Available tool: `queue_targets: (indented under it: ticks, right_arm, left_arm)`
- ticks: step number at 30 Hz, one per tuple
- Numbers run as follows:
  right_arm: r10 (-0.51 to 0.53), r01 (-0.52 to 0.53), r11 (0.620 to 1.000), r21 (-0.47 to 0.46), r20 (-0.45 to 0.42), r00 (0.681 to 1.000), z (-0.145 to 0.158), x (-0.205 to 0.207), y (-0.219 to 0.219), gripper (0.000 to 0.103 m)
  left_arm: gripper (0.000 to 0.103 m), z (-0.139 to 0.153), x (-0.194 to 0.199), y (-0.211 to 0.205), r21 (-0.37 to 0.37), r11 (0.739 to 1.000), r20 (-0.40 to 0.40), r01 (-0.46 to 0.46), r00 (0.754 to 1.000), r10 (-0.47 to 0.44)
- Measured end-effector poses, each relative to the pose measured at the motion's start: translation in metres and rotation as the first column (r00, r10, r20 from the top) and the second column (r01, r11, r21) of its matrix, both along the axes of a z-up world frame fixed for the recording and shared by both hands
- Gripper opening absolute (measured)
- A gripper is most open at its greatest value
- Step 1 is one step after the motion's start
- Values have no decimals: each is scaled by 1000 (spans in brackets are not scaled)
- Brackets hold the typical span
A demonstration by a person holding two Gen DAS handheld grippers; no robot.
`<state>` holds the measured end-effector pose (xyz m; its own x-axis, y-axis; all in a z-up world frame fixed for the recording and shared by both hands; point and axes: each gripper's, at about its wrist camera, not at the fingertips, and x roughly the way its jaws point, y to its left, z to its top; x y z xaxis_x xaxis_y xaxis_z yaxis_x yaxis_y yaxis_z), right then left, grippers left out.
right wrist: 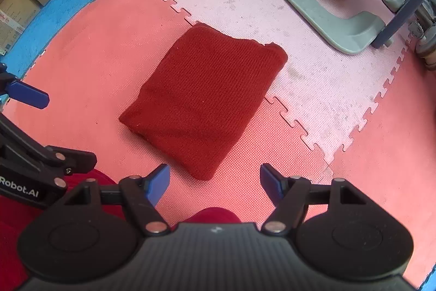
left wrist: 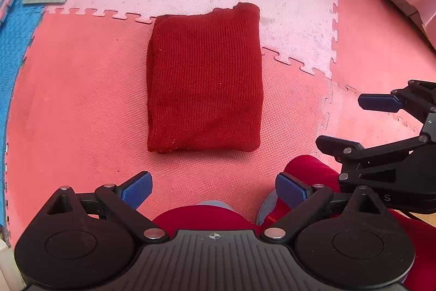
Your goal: Fold clothes
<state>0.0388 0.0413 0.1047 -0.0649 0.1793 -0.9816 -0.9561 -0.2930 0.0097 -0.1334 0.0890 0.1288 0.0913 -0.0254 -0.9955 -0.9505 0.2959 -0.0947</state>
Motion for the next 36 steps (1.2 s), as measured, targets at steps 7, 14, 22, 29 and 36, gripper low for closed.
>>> queue_targets:
  ticks: [7,14,22,29,36]
  right_arm:
    - [50,-50,999,-7,-19,999,-2,17,-7,73]
    - [87,-87,996,4,15,996,2,29,3,74]
    - [109,-111,993,30,61,992,5,-2,25,75]
    - [36,-38,999,12,114,993,5,-23,32,77]
    - [21,-20,1000,-6,132,991,9,-45,32,77]
  left_arm:
    - [98,2,3,2,-11,994,-22,-108,994,108]
    - [98,8,10,-18,-6,989,-15,-149,989,149]
    - [98,2,-30,-11,-12,991,19,-136,990,137]
    - [98,-8,-83,14,-18,993,38,-114,993,115]
    - [98,-25,-111,18,-67,986,95,-150,983,156]
